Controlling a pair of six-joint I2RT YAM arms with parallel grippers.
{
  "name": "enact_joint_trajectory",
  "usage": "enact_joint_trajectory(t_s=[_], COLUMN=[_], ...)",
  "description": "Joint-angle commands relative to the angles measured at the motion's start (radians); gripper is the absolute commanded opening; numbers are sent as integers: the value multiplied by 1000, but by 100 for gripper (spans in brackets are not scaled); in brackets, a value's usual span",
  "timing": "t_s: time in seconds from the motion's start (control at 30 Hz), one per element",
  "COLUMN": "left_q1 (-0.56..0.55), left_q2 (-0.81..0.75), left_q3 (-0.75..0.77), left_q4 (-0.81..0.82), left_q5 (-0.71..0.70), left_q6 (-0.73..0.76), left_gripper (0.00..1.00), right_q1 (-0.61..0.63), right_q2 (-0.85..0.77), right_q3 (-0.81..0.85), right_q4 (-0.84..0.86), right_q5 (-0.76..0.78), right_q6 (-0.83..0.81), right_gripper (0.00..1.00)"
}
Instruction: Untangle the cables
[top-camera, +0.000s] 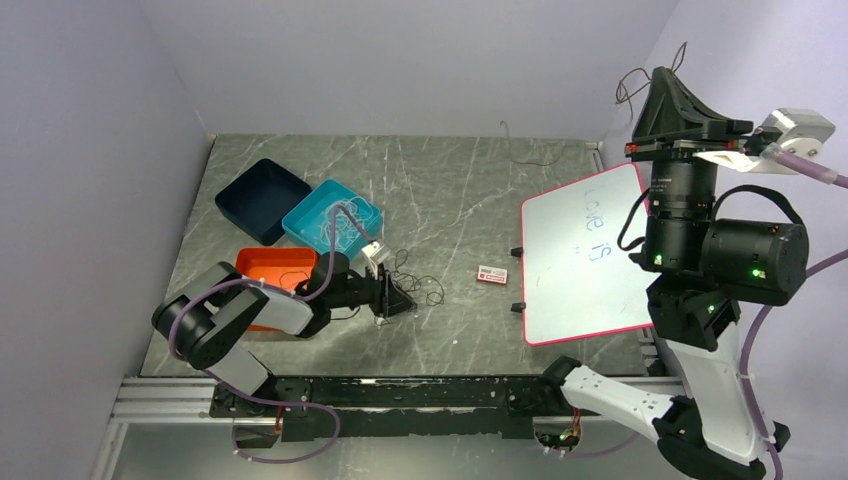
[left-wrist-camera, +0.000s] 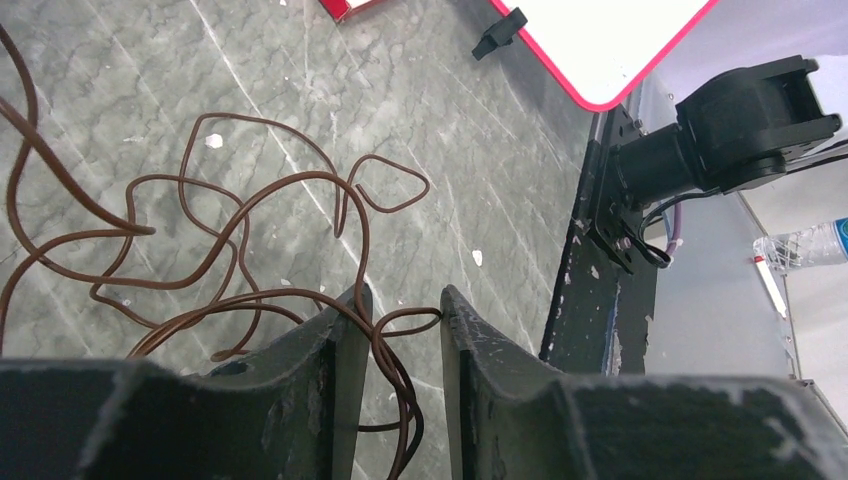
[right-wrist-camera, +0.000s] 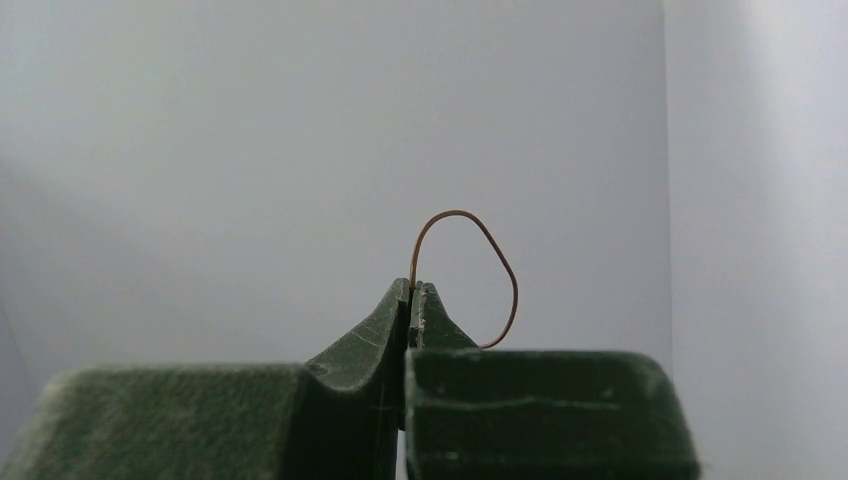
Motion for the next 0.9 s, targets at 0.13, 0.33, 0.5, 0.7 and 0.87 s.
enact_joint_trajectory(t_s=[0.13, 0.33, 0.5, 0.7, 0.87], left_q1=[-12, -18, -28, -36, -50], left_q2=[15, -85, -173, -195, -172], left_q3=[11, 146, 325, 436, 529], left_q4=[42, -328, -758, -1002, -1202], left_q5=[-11, -112, -260, -327, -385], left_q6=[7, 123, 298, 362, 413], left_gripper=[44, 64, 85, 99, 99], right_q1=[-5, -5, -5, -5, -5], right_q2=[0, 2, 3, 5, 10], right_q3=[38, 0, -44, -62, -68], right_q4=[-15, -89, -104, -121, -139], right_q5=[10, -32, -33, -51, -67], right_q6=[-4, 72, 98, 122, 139], right_gripper=[0, 0, 0, 0, 0])
